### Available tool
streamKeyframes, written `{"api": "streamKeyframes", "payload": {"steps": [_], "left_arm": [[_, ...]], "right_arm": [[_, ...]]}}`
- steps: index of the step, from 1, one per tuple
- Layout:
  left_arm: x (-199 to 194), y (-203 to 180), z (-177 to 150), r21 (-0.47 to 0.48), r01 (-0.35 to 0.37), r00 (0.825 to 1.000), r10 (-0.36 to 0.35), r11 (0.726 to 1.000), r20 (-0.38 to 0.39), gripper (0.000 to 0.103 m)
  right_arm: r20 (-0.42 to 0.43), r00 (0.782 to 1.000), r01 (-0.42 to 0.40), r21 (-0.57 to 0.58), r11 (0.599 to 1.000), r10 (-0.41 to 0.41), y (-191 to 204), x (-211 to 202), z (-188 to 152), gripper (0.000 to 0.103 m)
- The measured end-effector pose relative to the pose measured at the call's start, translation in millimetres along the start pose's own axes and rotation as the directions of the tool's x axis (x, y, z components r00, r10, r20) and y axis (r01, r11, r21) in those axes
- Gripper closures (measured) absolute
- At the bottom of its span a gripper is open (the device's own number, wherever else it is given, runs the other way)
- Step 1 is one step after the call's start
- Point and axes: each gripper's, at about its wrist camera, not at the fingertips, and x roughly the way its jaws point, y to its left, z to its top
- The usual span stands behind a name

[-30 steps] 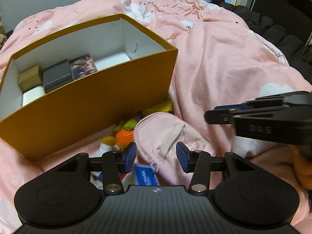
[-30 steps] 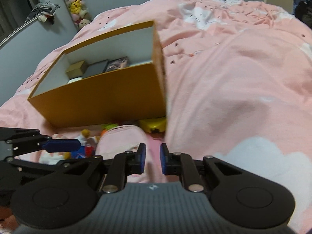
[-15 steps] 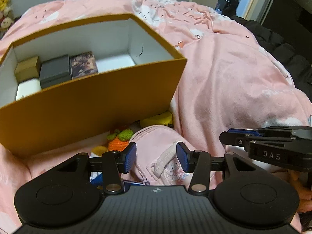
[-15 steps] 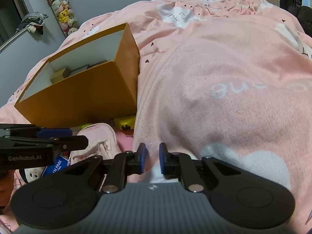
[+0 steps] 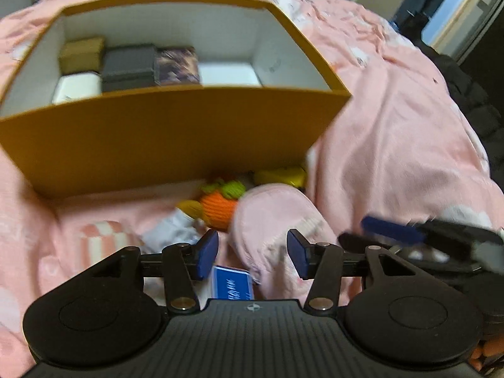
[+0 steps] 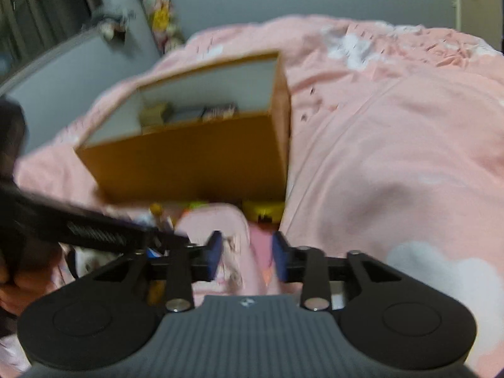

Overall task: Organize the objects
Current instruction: 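Grasp the pink backpack strap with the right gripper and lift it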

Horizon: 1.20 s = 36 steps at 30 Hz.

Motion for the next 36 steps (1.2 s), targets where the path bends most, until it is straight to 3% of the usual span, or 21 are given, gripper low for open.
{"api": "streamKeyframes", "payload": {"steps": [3,5,7,10,14,16,21,24,26,29,33,36], "left_arm": [[-8,5,1,-0.013,-0.024,0.999,0.024,1.0,0.028,0.046],[-9,8,2,-0.022,-0.023,0.999,0.024,1.0,0.028,0.046],[-7,8,3,-0.021,-0.026,0.999,0.026,0.999,0.022,0.046],[-8,7,2,-0.017,-0.027,0.999,0.027,0.999,0.019,0.046],[-8,7,2,-0.025,-0.033,0.999,0.034,0.999,0.017,0.047],[-11,6,1,-0.016,-0.033,0.999,0.033,0.999,0.025,0.047],[-22,-3,3,0.041,-0.005,0.997,0.002,0.999,0.074,0.047],[-22,-9,7,0.083,0.016,0.997,-0.023,0.996,0.074,0.047],[-18,-13,10,0.107,0.031,0.998,-0.037,0.994,0.057,0.047],[-3,-18,12,0.125,0.063,0.998,-0.064,0.99,0.002,0.047],[23,-28,16,0.15,0.045,0.996,-0.033,0.988,-0.087,0.047],[44,-29,20,0.088,0.038,0.99,-0.026,0.995,-0.14,0.047]], "right_arm": [[-0.07,0.997,-0.021,0.026,0.999,0.022,-4,20,2,0.063],[-0.114,0.991,-0.066,0.035,0.997,0.069,-7,34,3,0.047],[-0.141,0.986,-0.078,0.042,0.996,0.083,-8,45,2,0.046],[-0.148,0.983,-0.098,0.057,0.994,0.106,-9,47,-2,0.056],[-0.117,0.987,-0.102,0.054,0.993,0.108,-6,36,-3,0.08],[-0.088,0.991,-0.094,0.031,0.995,0.097,-1,24,-5,0.084],[0.072,0.997,0.012,-0.001,1.0,-0.012,2,-23,-3,0.086],[0.153,0.984,0.072,0.104,0.992,-0.088,-24,-51,2,0.086],[0.155,0.978,0.113,0.182,0.977,-0.142,-44,-56,5,0.086],[0.127,0.984,0.09,0.264,0.96,-0.126,-64,-50,4,0.087],[0.104,0.983,0.117,0.269,0.956,-0.15,-70,-37,2,0.087],[0.101,0.986,0.102,0.288,0.952,-0.136,-78,-36,1,0.087]]}}
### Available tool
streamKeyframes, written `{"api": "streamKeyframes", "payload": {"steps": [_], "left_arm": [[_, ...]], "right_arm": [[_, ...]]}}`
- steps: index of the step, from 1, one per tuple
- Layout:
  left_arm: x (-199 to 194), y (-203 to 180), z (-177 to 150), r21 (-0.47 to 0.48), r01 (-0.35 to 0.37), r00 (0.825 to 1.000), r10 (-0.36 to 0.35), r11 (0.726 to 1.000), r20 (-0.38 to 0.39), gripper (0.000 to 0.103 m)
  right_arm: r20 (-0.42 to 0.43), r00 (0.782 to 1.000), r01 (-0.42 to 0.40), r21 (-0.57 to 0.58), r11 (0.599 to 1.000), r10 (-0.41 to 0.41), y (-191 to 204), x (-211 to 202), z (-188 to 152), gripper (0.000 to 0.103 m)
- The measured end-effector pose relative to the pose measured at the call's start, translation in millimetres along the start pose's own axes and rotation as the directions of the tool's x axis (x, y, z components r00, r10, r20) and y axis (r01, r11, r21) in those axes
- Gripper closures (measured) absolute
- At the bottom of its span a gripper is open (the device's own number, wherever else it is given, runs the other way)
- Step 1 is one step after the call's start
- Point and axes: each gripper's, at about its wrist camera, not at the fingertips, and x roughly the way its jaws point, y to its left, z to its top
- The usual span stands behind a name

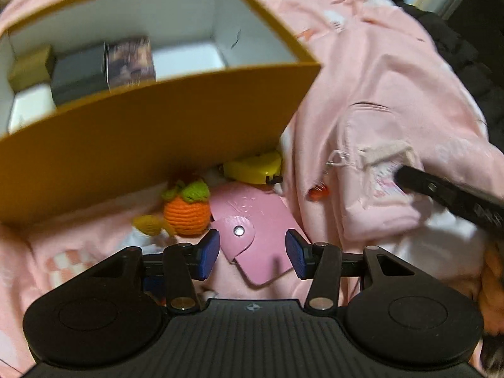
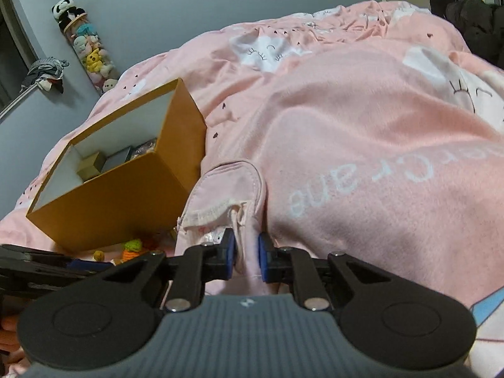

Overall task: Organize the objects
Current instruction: 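Grasp the pink backpack strap with the right gripper and lift it, then grasp the pink wallet with the left gripper while the right holds the backpack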

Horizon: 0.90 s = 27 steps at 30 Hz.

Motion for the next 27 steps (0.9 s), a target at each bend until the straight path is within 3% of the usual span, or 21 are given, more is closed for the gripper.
{"api": "streamKeyframes", "payload": {"steps": [2,5,8,13,20,25,27], "left_arm": [[13,5,6,-0.08,-0.02,0.999,0.017,0.997,-0.049,0.047],[27,6,11,-0.109,-0.086,0.993,0.076,0.99,-0.093,0.046],[40,12,14,-0.157,-0.09,0.989,0.069,0.983,-0.134,0.043],[53,19,16,-0.252,-0.033,0.992,0.001,0.967,-0.126,0.037],[60,19,10,-0.288,-0.022,0.994,-0.01,0.957,-0.107,0.035],[44,25,0,-0.315,-0.01,0.998,-0.01,0.949,-0.059,0.064],[36,25,-5,-0.321,0.004,0.999,-0.016,0.947,-0.036,0.065]], "right_arm": [[-0.004,1.0,-0.009,0.007,1.0,0.009,-3,1,0,0.087],[-0.006,1.0,-0.02,0.012,1.0,0.02,-5,3,0,0.087],[-0.007,0.999,-0.032,0.014,0.999,0.032,-4,6,1,0.087],[-0.008,0.999,-0.046,0.012,0.999,0.046,-5,8,0,0.086],[-0.008,0.999,-0.046,0.004,0.999,0.046,-6,11,0,0.086],[-0.007,0.999,-0.037,-0.003,0.999,0.037,-4,12,0,0.086],[-0.007,0.999,-0.032,-0.008,0.999,0.032,-3,12,0,0.086]]}}
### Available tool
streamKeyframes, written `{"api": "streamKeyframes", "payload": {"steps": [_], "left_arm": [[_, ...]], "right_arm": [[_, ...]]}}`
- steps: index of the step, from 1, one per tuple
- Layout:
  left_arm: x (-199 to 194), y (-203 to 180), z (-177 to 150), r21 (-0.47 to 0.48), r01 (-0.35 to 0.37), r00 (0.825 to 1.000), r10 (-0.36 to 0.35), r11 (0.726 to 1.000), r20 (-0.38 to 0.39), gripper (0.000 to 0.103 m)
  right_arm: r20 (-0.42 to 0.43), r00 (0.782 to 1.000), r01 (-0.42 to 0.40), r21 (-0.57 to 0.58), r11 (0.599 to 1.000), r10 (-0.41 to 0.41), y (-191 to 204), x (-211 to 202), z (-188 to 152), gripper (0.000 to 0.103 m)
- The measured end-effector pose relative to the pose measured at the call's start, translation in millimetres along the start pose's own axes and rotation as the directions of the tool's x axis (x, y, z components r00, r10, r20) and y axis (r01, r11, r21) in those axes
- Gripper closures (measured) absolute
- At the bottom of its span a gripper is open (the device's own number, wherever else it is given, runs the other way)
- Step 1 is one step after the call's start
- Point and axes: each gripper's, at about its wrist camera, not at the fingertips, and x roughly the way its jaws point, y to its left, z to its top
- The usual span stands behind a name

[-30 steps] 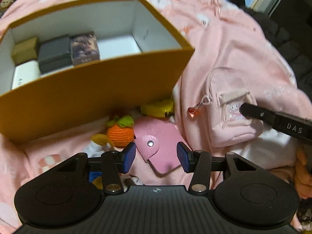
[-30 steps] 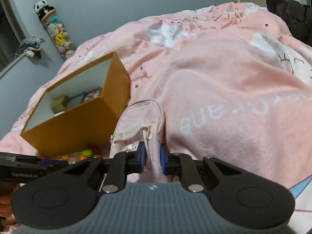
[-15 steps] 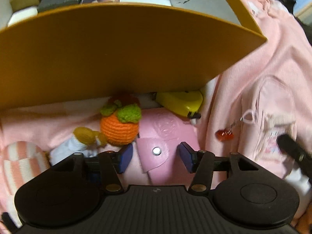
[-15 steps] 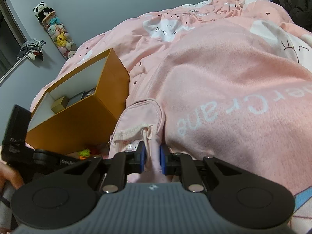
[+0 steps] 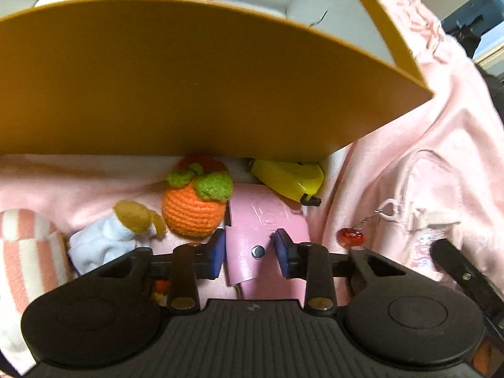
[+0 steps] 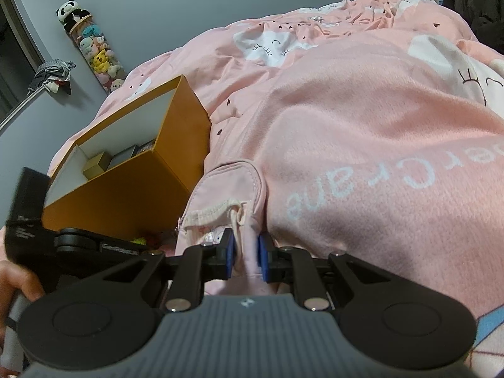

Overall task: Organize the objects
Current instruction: 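Grasp the pink wallet with the left gripper while the right holds the backpack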

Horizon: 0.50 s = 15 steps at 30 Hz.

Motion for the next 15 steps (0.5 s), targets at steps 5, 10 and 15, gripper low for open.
{"api": "streamKeyframes", "payload": {"steps": [5,10,15], "left_arm": [[-22,-13,-18,0.1,0.001,0.998,-0.008,0.995,0.063,0.066],[-54,-17,-31,0.159,0.001,0.988,-0.026,0.987,0.153,0.068],[-84,-5,-17,0.138,0.05,0.973,-0.08,0.989,0.219,0.068]], "right_arm": [[0.003,1.0,0.018,-0.013,1.0,-0.018,4,-3,0,0.086],[0.013,0.999,0.03,-0.035,0.999,-0.03,14,-11,1,0.086],[0.016,1.0,0.019,-0.053,0.998,-0.019,26,-23,5,0.087]]}}
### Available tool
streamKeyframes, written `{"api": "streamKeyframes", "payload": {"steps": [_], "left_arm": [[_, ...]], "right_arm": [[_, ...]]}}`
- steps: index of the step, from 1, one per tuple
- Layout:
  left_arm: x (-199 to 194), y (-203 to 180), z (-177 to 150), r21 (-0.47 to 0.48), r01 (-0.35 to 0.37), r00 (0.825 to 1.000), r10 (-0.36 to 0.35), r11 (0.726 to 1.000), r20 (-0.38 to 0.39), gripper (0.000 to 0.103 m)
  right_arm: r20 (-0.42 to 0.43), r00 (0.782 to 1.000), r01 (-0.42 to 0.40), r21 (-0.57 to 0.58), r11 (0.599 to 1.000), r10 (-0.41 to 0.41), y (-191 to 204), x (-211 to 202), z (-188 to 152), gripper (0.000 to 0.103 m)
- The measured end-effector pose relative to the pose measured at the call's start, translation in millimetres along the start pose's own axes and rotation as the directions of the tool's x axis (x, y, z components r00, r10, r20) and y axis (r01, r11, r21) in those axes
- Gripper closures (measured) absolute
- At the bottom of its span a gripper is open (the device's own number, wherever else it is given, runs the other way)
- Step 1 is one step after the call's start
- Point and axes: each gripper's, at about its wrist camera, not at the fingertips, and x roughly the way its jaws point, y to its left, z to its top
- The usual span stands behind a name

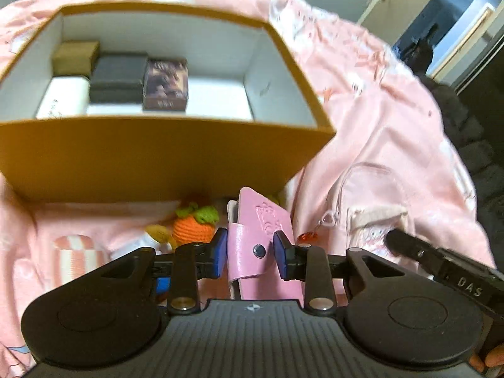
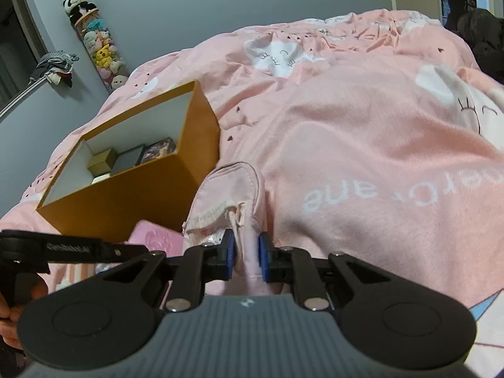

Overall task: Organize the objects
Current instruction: 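Grasp the pink wallet with the left gripper while the right holds the backpack, then lower the pink wallet and pink backpack into the orange box and open both grippers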

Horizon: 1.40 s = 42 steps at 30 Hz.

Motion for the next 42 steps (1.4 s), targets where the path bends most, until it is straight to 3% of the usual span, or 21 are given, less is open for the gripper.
{"api": "streamKeyframes", "payload": {"steps": [6,11,21,31,42], "left_arm": [[-31,6,26,-0.042,0.082,0.993,-0.078,0.996,0.092,0.068],[-74,11,37,-0.056,0.138,0.974,-0.125,0.989,0.188,0.068],[-112,33,83,-0.065,0.125,0.945,-0.099,0.99,0.312,0.068],[-85,64,132,-0.066,0.093,0.959,-0.071,0.993,0.273,0.068],[-41,94,160,-0.104,0.087,0.974,-0.063,0.991,0.217,0.068]], "right_arm": [[0.02,1.0,-0.02,-0.005,1.0,0.02,11,-14,11,0.087],[0.053,0.998,-0.034,-0.054,0.998,0.037,27,-25,33,0.087],[0.105,0.988,-0.09,-0.189,0.978,0.111,80,-18,93,0.087],[0.062,0.995,-0.063,-0.208,0.976,0.077,103,37,144,0.087],[-0.057,0.998,-0.041,-0.186,0.982,0.031,110,111,160,0.087]]}}
